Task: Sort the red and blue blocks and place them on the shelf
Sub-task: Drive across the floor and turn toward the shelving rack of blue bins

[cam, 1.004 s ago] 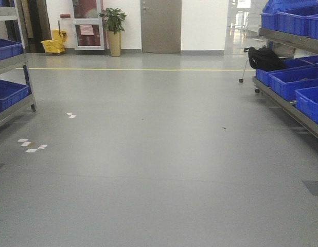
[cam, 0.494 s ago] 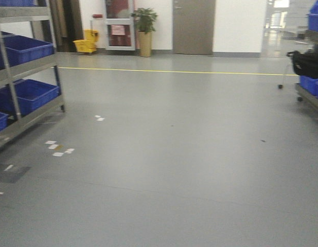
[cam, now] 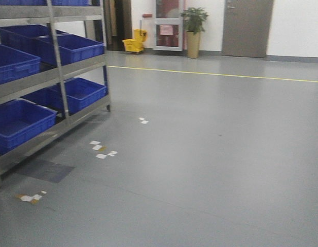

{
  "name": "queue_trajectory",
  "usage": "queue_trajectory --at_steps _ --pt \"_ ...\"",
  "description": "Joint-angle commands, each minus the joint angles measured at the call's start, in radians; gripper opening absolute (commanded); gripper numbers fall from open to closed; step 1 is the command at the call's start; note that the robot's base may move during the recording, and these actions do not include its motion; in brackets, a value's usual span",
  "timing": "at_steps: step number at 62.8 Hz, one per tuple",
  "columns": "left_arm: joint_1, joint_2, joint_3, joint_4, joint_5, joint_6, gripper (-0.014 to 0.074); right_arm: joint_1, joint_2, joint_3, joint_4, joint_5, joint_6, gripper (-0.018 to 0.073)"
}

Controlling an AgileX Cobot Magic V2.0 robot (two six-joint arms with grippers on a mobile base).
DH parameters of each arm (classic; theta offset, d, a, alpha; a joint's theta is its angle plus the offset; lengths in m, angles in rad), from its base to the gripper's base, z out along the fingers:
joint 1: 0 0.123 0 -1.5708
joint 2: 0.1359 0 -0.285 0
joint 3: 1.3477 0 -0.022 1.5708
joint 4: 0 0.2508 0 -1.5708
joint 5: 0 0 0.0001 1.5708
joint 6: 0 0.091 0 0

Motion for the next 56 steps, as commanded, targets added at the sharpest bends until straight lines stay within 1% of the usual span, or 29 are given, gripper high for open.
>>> queue_trajectory --at_steps 1,56 --pt "0.000 0.005 -0.029 0.004 -0.080 -0.006 0.0125 -0.007 0.001 -0.028 -0.007 -0.088 -0.001 0.0057" --pt "0.000 0.005 -0.029 0.004 -0.080 -0.006 0.0125 -0.007 0.001 -0.028 -0.007 -0.088 -0.001 0.0057"
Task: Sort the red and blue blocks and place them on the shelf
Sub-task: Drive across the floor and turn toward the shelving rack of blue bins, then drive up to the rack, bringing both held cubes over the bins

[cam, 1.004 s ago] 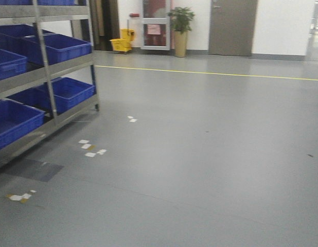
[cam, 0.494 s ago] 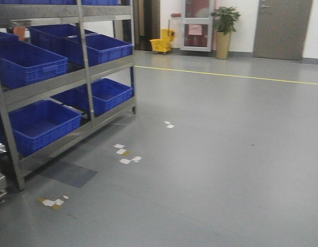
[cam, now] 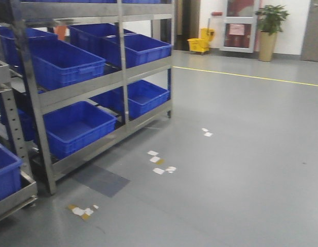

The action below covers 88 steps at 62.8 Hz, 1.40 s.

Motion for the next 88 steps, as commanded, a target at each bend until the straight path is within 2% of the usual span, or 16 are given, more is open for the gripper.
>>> queue_trajectory --at_steps 1,88 --pt "0.000 0.005 -0.029 0.004 -0.080 -0.006 0.0125 -0.007 0.001 -0.028 -0.007 -0.088 -0.001 0.0057" --pt "0.000 0.005 -0.029 0.004 -0.080 -0.006 0.0125 -0.007 0.001 -0.028 -0.007 -0.088 -0.001 0.0057"
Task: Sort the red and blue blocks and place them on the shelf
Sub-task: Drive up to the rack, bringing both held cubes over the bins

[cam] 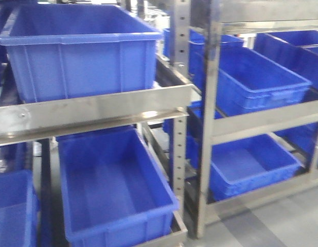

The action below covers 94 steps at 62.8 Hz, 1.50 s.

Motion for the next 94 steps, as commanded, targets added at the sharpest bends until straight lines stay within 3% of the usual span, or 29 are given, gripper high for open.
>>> queue_trajectory --at_steps 1,94 --pt "0.000 0.005 -0.029 0.004 -0.080 -0.006 0.0125 -0.007 0.001 -0.028 -0.007 -0.088 -0.001 0.0057" --pt "0.000 0.005 -0.029 0.004 -0.080 -0.006 0.0125 -0.007 0.001 -0.028 -0.007 -0.088 -0.001 0.0057"
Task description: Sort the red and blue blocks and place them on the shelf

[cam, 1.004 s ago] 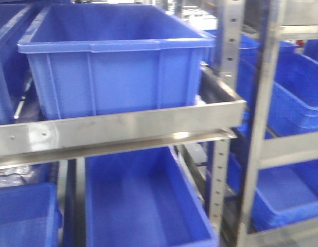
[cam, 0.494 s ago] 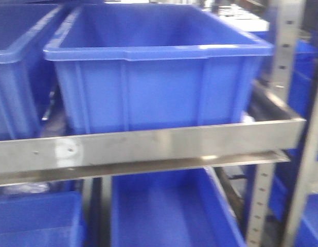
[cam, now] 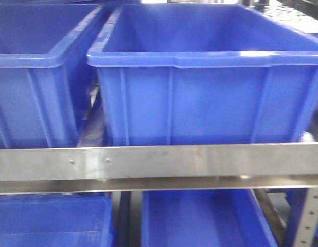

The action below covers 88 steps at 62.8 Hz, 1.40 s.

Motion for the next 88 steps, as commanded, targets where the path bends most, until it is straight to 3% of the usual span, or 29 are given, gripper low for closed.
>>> queue_trajectory --at_steps 1,88 --pt "0.000 0.005 -0.029 0.004 -0.080 -0.006 0.0125 -0.007 0.001 -0.028 -0.007 -0.088 -0.001 0.0057" --pt "0.000 0.005 -0.029 0.004 -0.080 -0.006 0.0125 -0.007 0.001 -0.028 -0.007 -0.088 -0.001 0.0057"
